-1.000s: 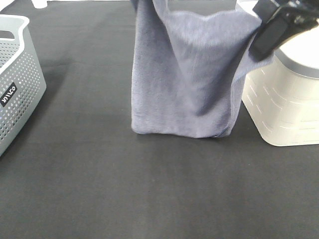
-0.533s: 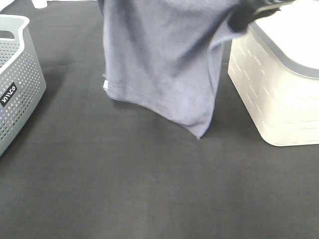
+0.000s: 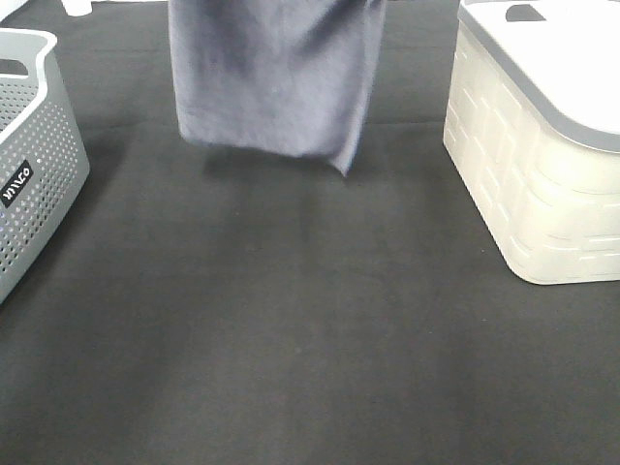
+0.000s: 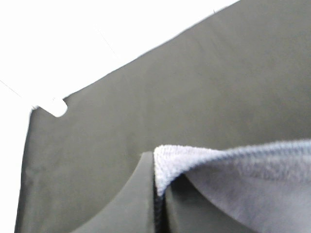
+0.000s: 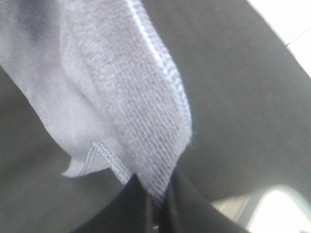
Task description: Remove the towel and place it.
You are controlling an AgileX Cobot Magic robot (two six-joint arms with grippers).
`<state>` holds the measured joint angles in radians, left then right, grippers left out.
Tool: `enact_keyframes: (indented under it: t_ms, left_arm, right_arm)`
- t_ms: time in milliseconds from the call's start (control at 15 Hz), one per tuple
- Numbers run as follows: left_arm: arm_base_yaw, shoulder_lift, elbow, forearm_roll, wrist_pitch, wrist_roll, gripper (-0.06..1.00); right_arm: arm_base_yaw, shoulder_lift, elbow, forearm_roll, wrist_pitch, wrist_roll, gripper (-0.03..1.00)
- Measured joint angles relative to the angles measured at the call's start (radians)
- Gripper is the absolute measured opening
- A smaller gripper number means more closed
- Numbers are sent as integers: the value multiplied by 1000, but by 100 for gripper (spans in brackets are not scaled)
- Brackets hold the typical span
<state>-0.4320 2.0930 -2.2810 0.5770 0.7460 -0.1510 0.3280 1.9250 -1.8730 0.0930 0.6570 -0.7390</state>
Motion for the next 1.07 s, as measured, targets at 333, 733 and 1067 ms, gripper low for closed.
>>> enact_keyframes:
  t_ms: [333, 733, 1067]
  left_arm:
    - [23, 104, 0, 150, -137, -130, 0]
    - [10, 204, 0, -92, 140, 15, 0]
    - [10, 208, 0, -337, 452, 201, 0]
  right_arm:
    - [-17, 130, -104, -2, -185, -158, 0]
    - [-117, 195, -13, 93, 63, -178, 0]
    - [-116, 197, 9, 176, 359, -143, 0]
